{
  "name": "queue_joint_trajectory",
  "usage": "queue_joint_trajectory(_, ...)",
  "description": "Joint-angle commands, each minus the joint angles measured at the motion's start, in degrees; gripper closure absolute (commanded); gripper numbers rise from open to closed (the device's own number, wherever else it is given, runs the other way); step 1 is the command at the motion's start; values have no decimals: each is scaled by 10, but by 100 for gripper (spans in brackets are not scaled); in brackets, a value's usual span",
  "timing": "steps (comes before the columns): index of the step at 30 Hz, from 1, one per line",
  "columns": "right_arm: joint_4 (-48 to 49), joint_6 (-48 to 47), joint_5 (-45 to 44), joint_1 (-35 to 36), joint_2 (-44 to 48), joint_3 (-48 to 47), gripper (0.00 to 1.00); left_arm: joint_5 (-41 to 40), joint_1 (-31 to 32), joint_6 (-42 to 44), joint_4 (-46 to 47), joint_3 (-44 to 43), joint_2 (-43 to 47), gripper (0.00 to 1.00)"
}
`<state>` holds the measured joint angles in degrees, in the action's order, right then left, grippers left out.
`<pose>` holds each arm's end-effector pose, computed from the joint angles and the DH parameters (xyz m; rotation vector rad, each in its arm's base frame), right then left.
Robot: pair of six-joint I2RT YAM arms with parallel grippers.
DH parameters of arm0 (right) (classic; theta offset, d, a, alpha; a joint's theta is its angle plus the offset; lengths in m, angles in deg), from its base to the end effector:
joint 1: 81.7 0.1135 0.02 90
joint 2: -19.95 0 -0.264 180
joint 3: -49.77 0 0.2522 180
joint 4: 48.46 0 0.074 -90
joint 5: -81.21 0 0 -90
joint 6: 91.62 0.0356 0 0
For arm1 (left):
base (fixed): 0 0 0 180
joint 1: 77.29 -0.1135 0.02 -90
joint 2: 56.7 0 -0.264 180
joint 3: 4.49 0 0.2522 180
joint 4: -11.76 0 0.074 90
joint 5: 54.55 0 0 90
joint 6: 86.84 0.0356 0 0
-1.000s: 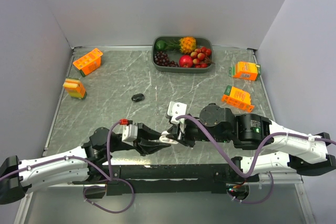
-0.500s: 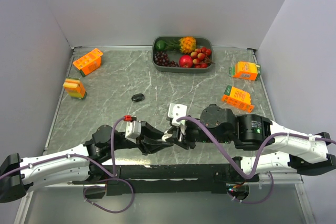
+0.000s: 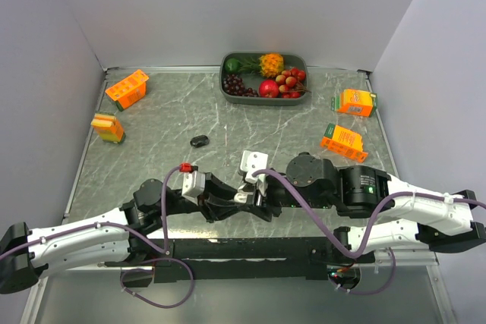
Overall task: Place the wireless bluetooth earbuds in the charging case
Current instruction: Adjust the earbud with the charging case.
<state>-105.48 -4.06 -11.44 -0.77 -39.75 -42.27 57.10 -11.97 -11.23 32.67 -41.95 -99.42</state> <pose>0.0331 0.1967 0.4306 -1.3732 1.5889 0.8139 0.0634 -0.1693 0.2984 0.9325 1.1265 -1.4064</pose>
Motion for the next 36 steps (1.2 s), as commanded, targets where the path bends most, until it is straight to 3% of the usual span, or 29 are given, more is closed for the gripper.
queue_joint_trajectory(1, 24, 3, -29, 2, 27, 0, 46, 8, -7, -27, 16, -20, -1, 99)
queue_joint_trajectory(4, 12, 3, -31, 1, 15, 0, 51, 16, -13, -40, 21, -20, -3, 99)
queue_joint_trajectory(8, 14, 6, -33, 1, 12, 8, 65, 24, -18, -49, 25, -25, -7, 99)
queue_joint_trajectory(11, 12, 8, -27, -6, 7, 8, 69, 27, -18, -50, 25, -26, -4, 99)
queue_joint_trajectory(25, -1, 16, -29, -31, -8, 9, 56, 24, -19, -45, 36, -22, 6, 99)
queue_joint_trajectory(36, -2, 17, -29, -40, -9, 20, 73, 17, -20, -41, 56, -7, 19, 99)
